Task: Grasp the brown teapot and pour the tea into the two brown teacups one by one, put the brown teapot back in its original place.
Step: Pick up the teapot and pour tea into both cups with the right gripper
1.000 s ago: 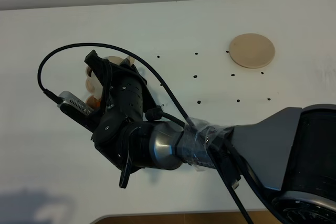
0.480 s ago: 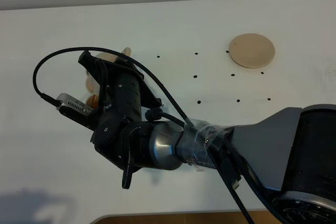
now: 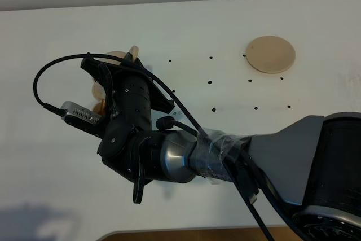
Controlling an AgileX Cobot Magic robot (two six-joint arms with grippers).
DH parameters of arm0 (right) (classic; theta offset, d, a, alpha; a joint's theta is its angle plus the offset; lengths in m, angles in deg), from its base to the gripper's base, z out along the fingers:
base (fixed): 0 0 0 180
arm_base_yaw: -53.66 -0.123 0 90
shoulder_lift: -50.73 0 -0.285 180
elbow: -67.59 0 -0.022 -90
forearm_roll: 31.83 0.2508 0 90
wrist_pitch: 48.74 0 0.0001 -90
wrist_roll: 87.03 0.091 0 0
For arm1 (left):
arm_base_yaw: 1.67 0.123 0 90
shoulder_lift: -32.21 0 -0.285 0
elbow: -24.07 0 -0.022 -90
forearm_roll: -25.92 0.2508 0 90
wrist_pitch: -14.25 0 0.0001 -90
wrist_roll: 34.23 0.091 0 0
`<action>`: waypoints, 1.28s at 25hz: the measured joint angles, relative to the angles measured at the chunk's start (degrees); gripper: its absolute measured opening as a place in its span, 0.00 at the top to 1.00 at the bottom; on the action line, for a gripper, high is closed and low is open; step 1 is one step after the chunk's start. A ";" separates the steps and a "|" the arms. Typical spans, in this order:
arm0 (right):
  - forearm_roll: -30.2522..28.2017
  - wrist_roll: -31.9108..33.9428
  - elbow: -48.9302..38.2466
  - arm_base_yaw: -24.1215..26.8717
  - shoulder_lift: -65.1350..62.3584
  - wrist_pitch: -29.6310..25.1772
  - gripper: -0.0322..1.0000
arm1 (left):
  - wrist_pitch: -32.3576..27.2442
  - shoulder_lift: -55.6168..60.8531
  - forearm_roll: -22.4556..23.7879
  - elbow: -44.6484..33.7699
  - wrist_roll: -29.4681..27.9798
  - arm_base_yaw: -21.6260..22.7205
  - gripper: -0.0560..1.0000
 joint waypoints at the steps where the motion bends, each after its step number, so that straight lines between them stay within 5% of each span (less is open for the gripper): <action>1: 0.00 -0.16 0.00 0.00 0.00 -0.01 0.86 | 0.00 0.00 0.00 0.00 0.00 0.00 0.42; 26: -2.33 -3.72 0.00 0.00 0.00 -1.01 0.86 | 0.00 0.00 0.00 0.00 0.00 0.00 0.42; 32: 2.67 -2.33 0.00 0.00 0.00 -1.14 0.86 | 0.00 0.00 0.00 0.00 0.00 0.00 0.42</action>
